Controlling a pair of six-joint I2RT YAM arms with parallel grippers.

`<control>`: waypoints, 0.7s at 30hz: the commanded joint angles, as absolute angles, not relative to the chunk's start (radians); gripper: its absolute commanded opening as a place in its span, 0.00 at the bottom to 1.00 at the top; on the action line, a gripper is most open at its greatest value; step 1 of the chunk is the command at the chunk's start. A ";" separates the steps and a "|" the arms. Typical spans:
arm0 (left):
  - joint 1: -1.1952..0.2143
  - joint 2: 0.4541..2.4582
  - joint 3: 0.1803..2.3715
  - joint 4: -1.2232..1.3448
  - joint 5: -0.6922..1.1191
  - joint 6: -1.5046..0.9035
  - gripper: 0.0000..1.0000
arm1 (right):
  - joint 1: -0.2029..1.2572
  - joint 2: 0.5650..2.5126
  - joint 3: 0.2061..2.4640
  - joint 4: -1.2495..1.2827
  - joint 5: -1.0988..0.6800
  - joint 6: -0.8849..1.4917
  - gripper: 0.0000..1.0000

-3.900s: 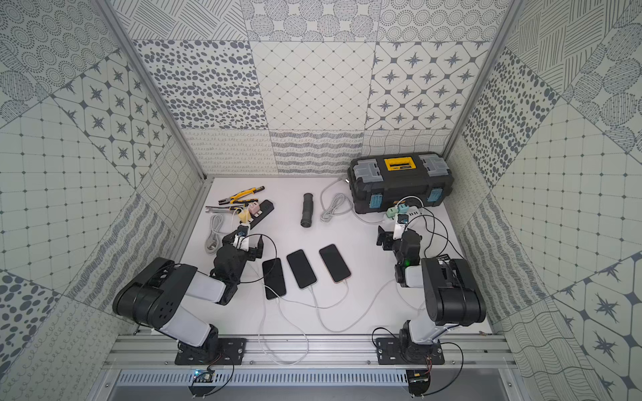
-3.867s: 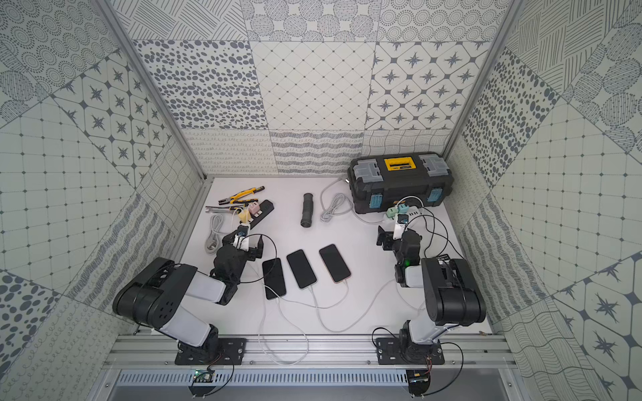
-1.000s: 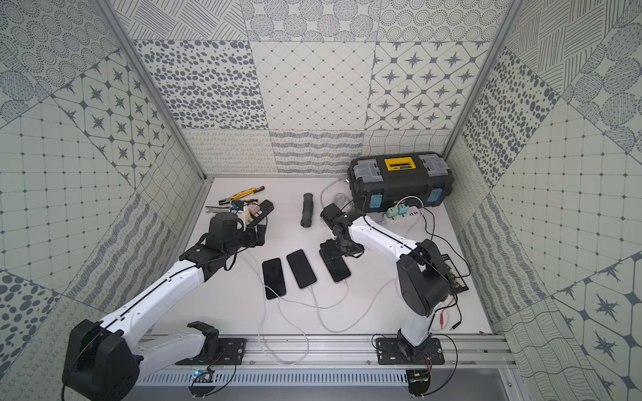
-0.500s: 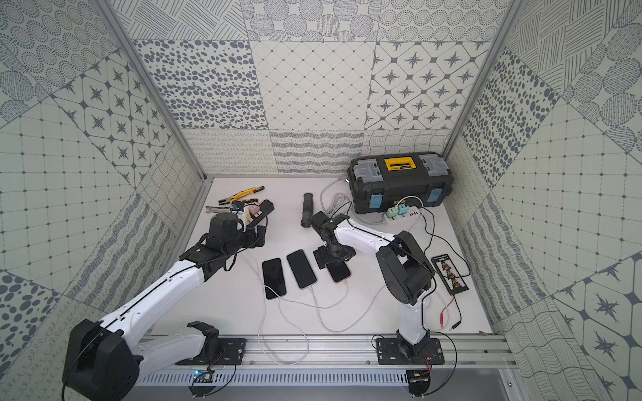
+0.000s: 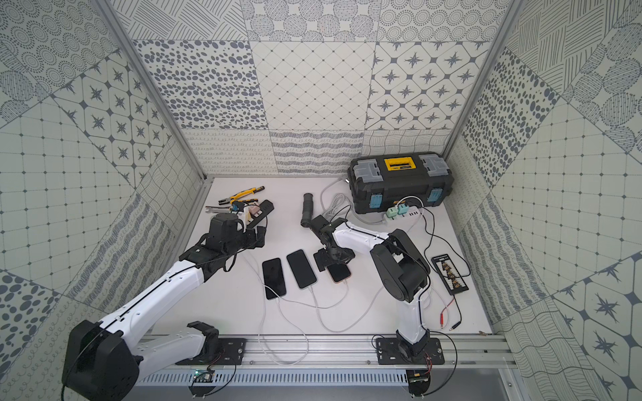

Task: Unplug the charging cable from the phone
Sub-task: Pick up the phone at the center of the board.

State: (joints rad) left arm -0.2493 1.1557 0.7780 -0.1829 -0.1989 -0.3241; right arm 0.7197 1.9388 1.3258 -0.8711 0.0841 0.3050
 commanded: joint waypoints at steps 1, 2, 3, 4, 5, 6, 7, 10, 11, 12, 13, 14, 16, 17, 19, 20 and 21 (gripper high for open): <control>-0.261 1.142 0.784 -0.184 -0.189 -0.321 0.98 | 0.726 1.965 1.312 -0.837 0.100 0.318 0.97; -0.261 1.141 0.783 -0.184 -0.189 -0.321 0.98 | 0.726 1.968 1.309 -0.833 0.098 0.318 0.97; -0.261 1.140 0.782 -0.182 -0.189 -0.321 0.98 | 0.726 1.970 1.307 -0.829 0.094 0.318 0.97; -0.261 1.141 0.781 -0.181 -0.190 -0.322 0.98 | 0.726 1.973 1.306 -0.827 0.092 0.318 0.97; -0.261 1.142 0.781 -0.180 -0.190 -0.322 0.98 | 0.726 1.975 1.304 -0.825 0.092 0.319 0.97; -0.261 1.142 0.781 -0.180 -0.190 -0.323 0.98 | 0.726 1.977 1.303 -0.824 0.093 0.320 0.97; -0.261 1.142 0.782 -0.180 -0.190 -0.322 0.98 | 0.726 1.977 1.301 -0.823 0.094 0.322 0.97; -0.261 1.143 0.782 -0.181 -0.190 -0.324 0.98 | 0.726 1.977 1.296 -0.817 0.096 0.326 0.97; -0.262 1.141 0.784 -0.180 -0.189 -0.326 0.98 | 0.726 1.976 1.293 -0.816 0.098 0.326 0.97; -0.261 1.141 0.784 -0.180 -0.188 -0.328 0.98 | 0.726 1.975 1.291 -0.815 0.101 0.327 0.96; -0.262 1.141 0.785 -0.179 -0.186 -0.329 0.98 | 0.727 1.973 1.290 -0.814 0.105 0.328 0.95; -0.262 1.139 0.785 -0.178 -0.183 -0.331 0.98 | 0.726 1.971 1.289 -0.812 0.109 0.328 0.93; -0.262 1.133 0.785 -0.175 -0.182 -0.333 0.98 | 0.726 1.966 1.287 -0.812 0.119 0.328 0.89; -0.262 1.130 0.784 -0.173 -0.181 -0.333 0.98 | 0.726 1.963 1.286 -0.811 0.126 0.328 0.88; -0.262 1.126 0.784 -0.171 -0.182 -0.333 0.98 | 0.726 1.957 1.284 -0.809 0.135 0.326 0.83; -0.262 1.125 0.782 -0.169 -0.181 -0.332 0.98 | 0.726 1.953 1.284 -0.807 0.138 0.325 0.81; -0.262 1.123 0.781 -0.167 -0.180 -0.330 0.98 | 0.726 1.951 1.285 -0.806 0.138 0.323 0.78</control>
State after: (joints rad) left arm -0.2501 1.1355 0.7780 -0.1825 -0.1986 -0.3244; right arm 0.7216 1.9419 1.3178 -0.8249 0.0845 0.3119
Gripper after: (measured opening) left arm 0.981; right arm 0.796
